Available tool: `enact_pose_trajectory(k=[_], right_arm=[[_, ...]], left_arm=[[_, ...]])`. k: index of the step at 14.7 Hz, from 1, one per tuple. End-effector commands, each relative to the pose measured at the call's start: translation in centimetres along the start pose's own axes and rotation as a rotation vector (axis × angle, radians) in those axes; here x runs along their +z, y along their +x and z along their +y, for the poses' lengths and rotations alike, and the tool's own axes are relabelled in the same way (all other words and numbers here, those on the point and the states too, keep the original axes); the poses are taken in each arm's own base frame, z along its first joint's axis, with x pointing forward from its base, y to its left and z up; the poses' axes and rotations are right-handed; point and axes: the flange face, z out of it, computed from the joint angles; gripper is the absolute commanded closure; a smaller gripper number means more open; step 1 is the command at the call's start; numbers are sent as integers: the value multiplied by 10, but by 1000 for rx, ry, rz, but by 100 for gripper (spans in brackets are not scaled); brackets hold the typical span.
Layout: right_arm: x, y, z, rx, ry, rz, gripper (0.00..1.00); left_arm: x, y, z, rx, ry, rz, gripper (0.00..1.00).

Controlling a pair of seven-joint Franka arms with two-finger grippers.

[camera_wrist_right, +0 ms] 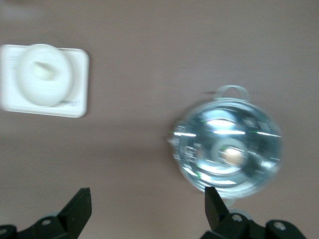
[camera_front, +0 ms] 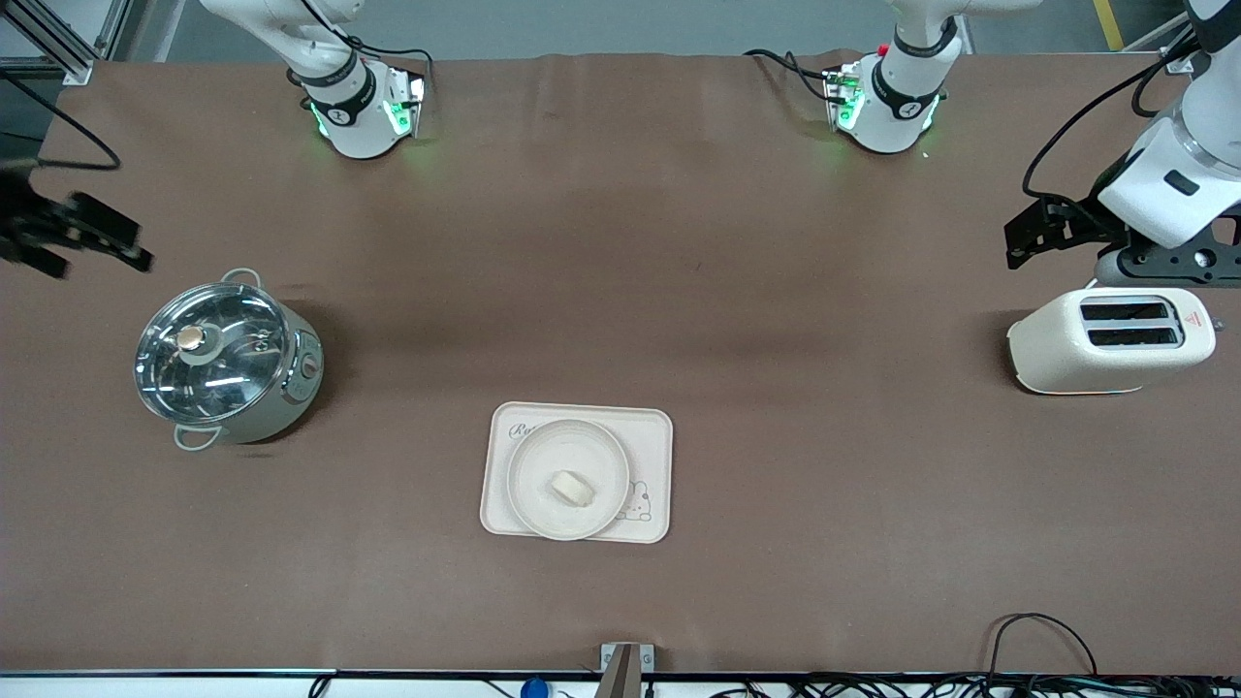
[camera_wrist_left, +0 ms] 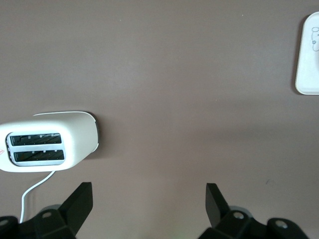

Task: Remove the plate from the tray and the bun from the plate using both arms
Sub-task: 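Move the right gripper over to the rim of the white plate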

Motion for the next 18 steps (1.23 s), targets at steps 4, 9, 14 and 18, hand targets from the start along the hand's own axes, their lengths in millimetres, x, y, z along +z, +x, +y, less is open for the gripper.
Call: enact_pose_trajectory(k=[4, 9, 14, 18], right_arm=[[100, 57, -76, 91, 95, -25, 0], [216, 96, -145, 214, 99, 4, 0], [345, 120, -173, 303, 189, 58, 0], [408, 131, -200, 300, 186, 49, 1]], left_arm=[[-8, 2, -10, -13, -22, 12, 0], [-10, 0, -12, -18, -22, 12, 0], [-9, 1, -12, -18, -23, 10, 0], [-10, 0, -12, -18, -23, 12, 0]])
